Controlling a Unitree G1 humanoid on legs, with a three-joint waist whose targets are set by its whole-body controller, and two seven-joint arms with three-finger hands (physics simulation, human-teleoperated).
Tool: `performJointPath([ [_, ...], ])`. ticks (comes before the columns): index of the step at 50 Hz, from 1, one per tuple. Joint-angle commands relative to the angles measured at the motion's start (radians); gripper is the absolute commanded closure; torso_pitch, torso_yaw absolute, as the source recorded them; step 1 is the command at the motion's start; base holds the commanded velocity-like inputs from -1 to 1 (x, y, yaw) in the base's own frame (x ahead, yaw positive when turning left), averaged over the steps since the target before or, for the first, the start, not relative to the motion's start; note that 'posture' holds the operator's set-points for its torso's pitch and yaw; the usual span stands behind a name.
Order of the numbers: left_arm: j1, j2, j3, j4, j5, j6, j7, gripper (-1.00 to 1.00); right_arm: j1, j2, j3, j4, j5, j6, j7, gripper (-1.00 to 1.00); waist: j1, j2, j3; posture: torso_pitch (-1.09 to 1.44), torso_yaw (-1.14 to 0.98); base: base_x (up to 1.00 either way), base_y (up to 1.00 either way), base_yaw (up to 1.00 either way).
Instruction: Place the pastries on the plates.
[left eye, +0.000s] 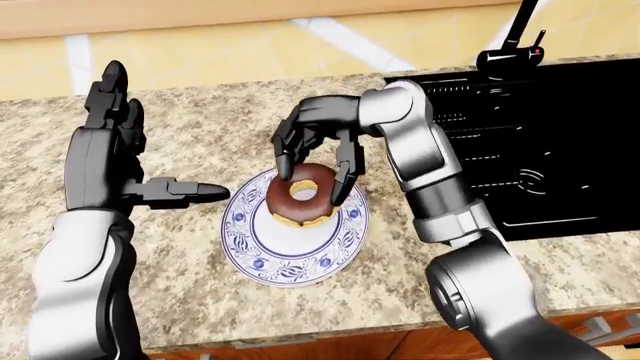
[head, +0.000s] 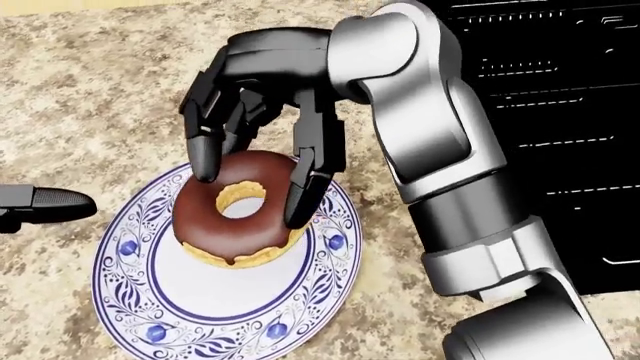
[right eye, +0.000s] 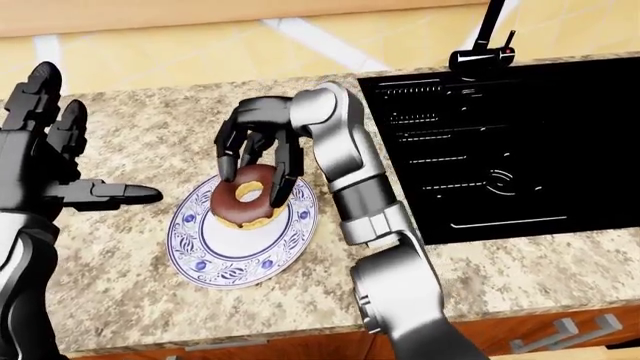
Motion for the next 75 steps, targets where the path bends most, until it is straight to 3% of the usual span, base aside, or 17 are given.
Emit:
performJointPath([
  [1,-0.021,0.014,0.011,-0.031,0.002,-0.028,0.004,-1.00,-0.037,-0.001,-0.013,-0.028,0.003,-0.021,-0.014,0.22,0.000,0.006,-0.027,0.00,0.00,0.00,0.00,0.00],
  [12,-0.009,0.010,0.014,-0.033,0.006,-0.035,0.002,-1.00,-0.016,0.010,-0.010,-0.036,-0.010,-0.028,-0.002,-0.11,0.000,0.007,-0.027,0.00,0.00,0.00,0.00,0.00],
  [21,-0.006,0.007,0.011,-0.017,0.011,-0.048,0.004,-1.00,-0.005,0.018,-0.007,-0.053,-0.022,-0.014,0.014,-0.69,0.000,0.007,-0.028,0.00,0.00,0.00,0.00,0.00],
  [24,-0.002,0.005,0.011,-0.018,0.012,-0.049,0.003,-1.00,-0.002,0.019,-0.006,-0.054,-0.024,-0.015,0.015,-1.00,0.001,0.008,-0.029,0.00,0.00,0.00,0.00,0.00],
  [36,-0.010,0.009,0.014,-0.018,0.011,-0.040,0.000,-1.00,-0.080,0.000,-0.029,0.000,0.007,-0.015,-0.031,-1.00,0.001,0.008,-0.029,0.00,0.00,0.00,0.00,0.00],
  [43,-0.025,0.019,0.015,-0.016,0.007,-0.027,-0.001,-1.00,-0.211,-0.052,-0.073,0.046,0.035,0.098,-0.164,-1.00,0.002,0.008,-0.027,0.00,0.00,0.00,0.00,0.00],
  [49,-0.032,0.020,0.004,-0.008,0.012,-0.025,0.003,-1.00,-0.294,-0.078,-0.131,0.083,0.070,0.334,-0.458,-1.00,0.008,0.003,-0.025,0.00,0.00,0.00,0.00,0.00],
  [51,-0.033,0.021,0.005,-0.011,0.013,-0.023,0.002,-1.00,-0.350,-0.096,-0.163,0.117,0.117,0.382,-0.582,-1.00,0.010,0.002,-0.026,0.00,0.00,0.00,0.00,0.00],
  [53,-0.034,0.020,0.001,-0.012,0.015,-0.021,0.001,-1.00,-0.367,-0.123,-0.136,0.129,0.143,0.402,-0.613,-1.00,0.012,0.000,-0.026,0.00,0.00,0.00,0.00,0.00],
  [55,-0.029,0.020,0.005,-0.018,0.017,-0.020,-0.002,-1.00,-0.383,-0.142,-0.160,0.124,0.184,0.393,-0.711,-1.00,0.014,-0.001,-0.022,0.00,0.00,0.00,0.00,0.00],
  [57,-0.026,0.020,0.006,-0.020,0.019,-0.020,-0.005,-1.00,-0.372,-0.151,-0.179,0.076,0.237,0.438,-0.770,-1.00,0.015,-0.003,-0.020,0.00,0.00,0.00,0.00,0.00],
  [60,-0.022,0.014,0.000,-0.010,0.024,-0.033,-0.004,-1.00,-0.349,-0.177,-0.146,-0.004,0.268,0.464,-0.793,-1.00,0.018,-0.007,-0.016,0.00,0.00,0.00,0.00,0.00],
  [62,-0.027,0.012,-0.003,-0.009,0.027,-0.033,-0.003,-1.00,-0.347,-0.181,-0.155,-0.035,0.302,0.519,-0.810,-1.00,0.019,-0.009,-0.018,0.00,0.00,0.00,0.00,0.00],
  [63,-0.028,0.012,-0.005,-0.007,0.029,-0.034,-0.003,-1.00,-0.334,-0.186,-0.148,-0.062,0.306,0.533,-0.813,-1.00,0.016,-0.005,-0.033,0.00,0.00,-0.70,0.00,0.00],
  [64,-0.026,0.010,-0.005,-0.006,0.030,-0.036,-0.003,-1.00,-0.322,-0.186,-0.156,-0.087,0.319,0.552,-0.826,-1.00,0.012,-0.005,-0.068,0.00,0.00,-0.77,0.00,0.00],
  [71,-0.017,0.010,0.004,-0.016,0.029,-0.033,-0.010,-1.00,-0.242,-0.203,-0.173,-0.208,0.402,0.606,-0.926,-1.00,0.009,-0.015,-0.057,0.00,0.00,-0.79,0.00,0.00],
  [75,-0.014,0.009,0.002,-0.020,0.031,-0.033,-0.012,-1.00,-0.204,-0.211,-0.159,-0.291,0.421,0.652,-0.939,-1.00,0.015,-0.041,-0.041,0.00,0.00,-0.79,0.00,0.00],
])
